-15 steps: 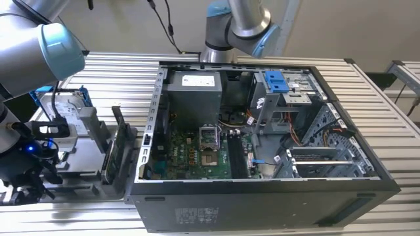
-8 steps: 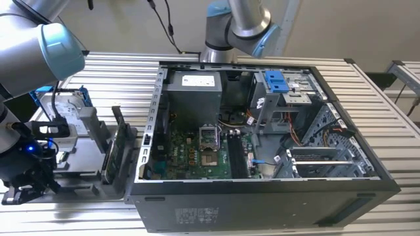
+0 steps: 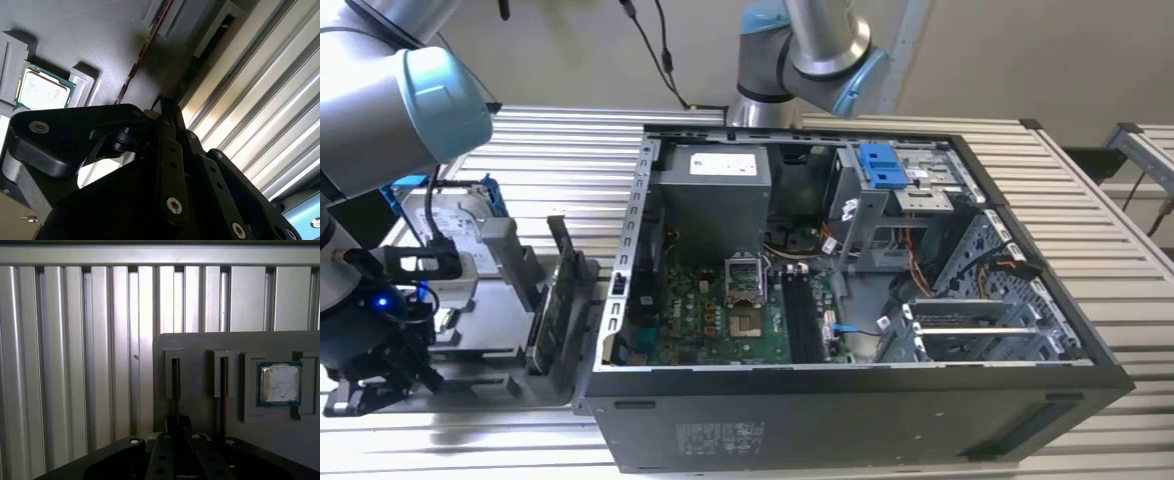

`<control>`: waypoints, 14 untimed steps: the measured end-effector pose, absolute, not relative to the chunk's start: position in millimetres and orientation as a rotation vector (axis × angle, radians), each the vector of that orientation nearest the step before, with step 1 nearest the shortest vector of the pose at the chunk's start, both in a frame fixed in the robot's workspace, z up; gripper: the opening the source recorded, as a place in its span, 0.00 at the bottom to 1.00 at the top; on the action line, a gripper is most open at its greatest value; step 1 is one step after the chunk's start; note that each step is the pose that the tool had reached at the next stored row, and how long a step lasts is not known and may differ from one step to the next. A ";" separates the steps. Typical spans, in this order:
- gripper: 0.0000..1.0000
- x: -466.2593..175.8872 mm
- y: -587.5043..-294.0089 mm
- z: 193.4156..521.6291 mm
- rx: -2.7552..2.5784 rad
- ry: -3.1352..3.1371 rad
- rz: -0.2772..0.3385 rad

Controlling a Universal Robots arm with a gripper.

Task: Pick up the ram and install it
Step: 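Pick up the ram and move it above insertion slot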

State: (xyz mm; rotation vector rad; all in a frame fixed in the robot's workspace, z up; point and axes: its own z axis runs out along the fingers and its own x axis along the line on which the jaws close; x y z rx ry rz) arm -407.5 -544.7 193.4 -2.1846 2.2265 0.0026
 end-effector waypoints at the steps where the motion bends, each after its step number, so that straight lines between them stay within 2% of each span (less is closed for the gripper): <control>1: 0.14 -407.6 -544.7 193.4 -2.184 2.227 0.003; 14: 0.14 -407.6 -544.7 195.6 -2.184 2.227 0.003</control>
